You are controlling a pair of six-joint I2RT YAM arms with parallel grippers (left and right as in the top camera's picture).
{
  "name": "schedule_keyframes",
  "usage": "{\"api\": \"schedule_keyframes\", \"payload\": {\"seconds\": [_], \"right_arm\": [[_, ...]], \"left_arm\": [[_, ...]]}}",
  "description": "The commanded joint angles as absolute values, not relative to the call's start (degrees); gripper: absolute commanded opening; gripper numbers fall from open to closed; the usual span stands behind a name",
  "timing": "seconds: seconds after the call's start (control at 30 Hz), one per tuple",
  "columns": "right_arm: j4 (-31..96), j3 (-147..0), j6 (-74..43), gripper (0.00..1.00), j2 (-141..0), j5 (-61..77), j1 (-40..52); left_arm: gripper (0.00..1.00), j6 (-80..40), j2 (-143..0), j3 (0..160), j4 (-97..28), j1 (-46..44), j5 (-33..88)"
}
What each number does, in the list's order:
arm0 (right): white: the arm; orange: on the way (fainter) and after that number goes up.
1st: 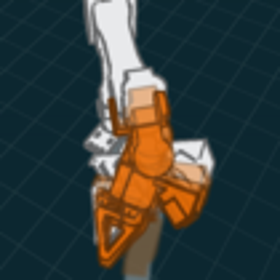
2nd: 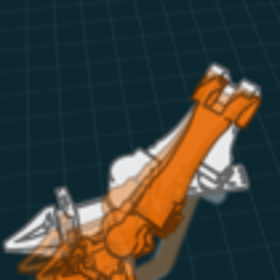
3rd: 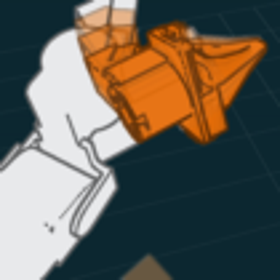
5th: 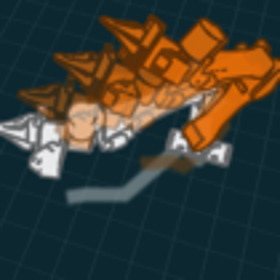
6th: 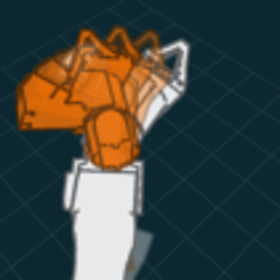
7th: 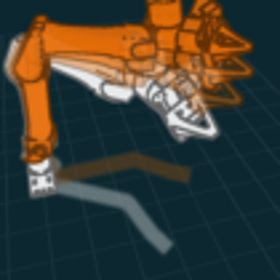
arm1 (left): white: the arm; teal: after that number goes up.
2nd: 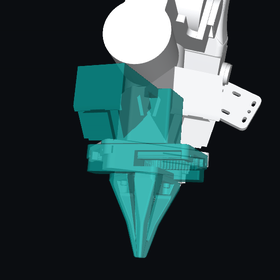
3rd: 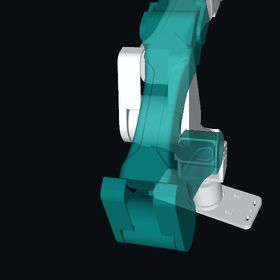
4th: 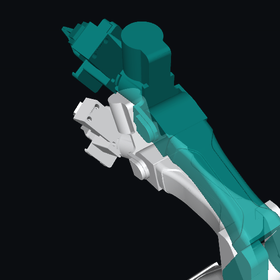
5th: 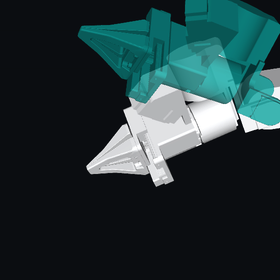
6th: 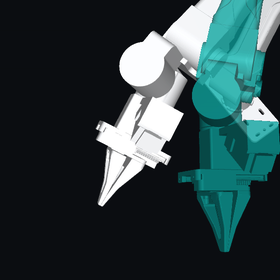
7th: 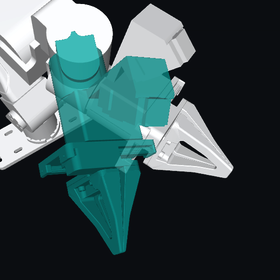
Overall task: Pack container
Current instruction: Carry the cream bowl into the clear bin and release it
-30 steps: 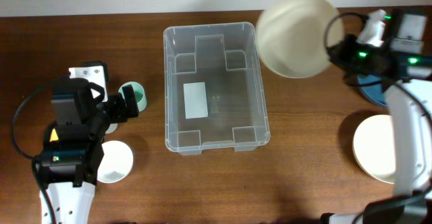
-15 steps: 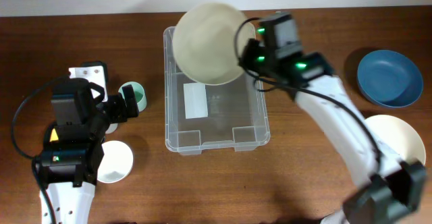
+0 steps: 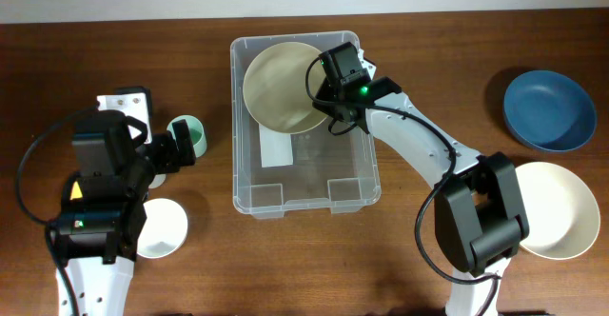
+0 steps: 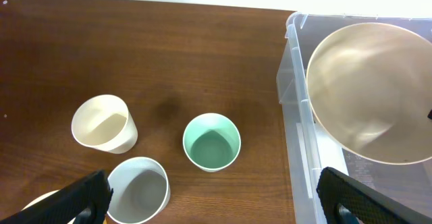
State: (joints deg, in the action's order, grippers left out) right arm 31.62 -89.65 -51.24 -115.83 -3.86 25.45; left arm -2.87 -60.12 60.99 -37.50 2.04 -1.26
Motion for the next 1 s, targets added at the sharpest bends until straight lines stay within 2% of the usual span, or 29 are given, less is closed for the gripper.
{"api": "schedule_keyframes", "payload": {"seconds": [0.0, 0.07, 0.2, 0.37, 0.53, 0.57, 0.8, 0.83, 0.9, 0.93, 0.97], "right_arm": [[31.2, -90.5, -52.8, 0.04, -115.5, -5.0, 25.8], [31.5, -90.5, -52.8, 0.04, -115.5, -5.0, 25.8], [32.8, -90.6, -52.8, 0.15, -115.5, -4.5, 25.9], [33.6, -90.6, -52.0, 0.20, -115.5, -4.1, 25.9], [33.6, -91.5, -46.2, 0.25, -114.9, 0.9, 25.9], [33.7, -92.1, -44.3, 0.29, -114.4, 1.3, 25.9], [41.5, -101.2, -30.1, 0.41, -108.6, -3.3, 25.8], [43.4, -103.0, -26.8, 0.46, -107.8, -4.2, 25.7], [46.4, -106.0, -19.9, 0.72, -106.3, -4.8, 25.4], [47.5, -107.0, -17.3, 0.78, -105.6, -4.8, 25.0], [48.7, -107.9, -14.7, 0.89, -104.7, -4.7, 24.6]], "left_arm": [[0.99, -3.2, -60.3, 62.2, -37.4, 2.3, -1.0], [0.99, -3.2, -60.3, 62.2, -37.4, 2.3, -1.0], [0.99, -3.2, -60.3, 62.2, -37.4, 2.3, -1.0], [0.99, -3.2, -60.3, 62.2, -37.4, 2.3, -1.0], [0.99, -3.2, -60.3, 62.2, -37.3, 2.3, -1.0], [0.99, -3.2, -60.3, 62.2, -37.3, 2.3, -1.0], [0.99, -3.2, -60.3, 62.2, -37.3, 2.3, -1.0], [0.99, -3.2, -60.3, 62.2, -37.3, 2.3, -1.0], [0.99, -3.2, -60.3, 62.2, -37.3, 2.3, -1.0], [0.99, -3.2, -60.3, 62.2, -37.3, 2.3, -1.0], [1.00, -3.2, -60.3, 62.2, -37.3, 2.3, -1.0]]}}
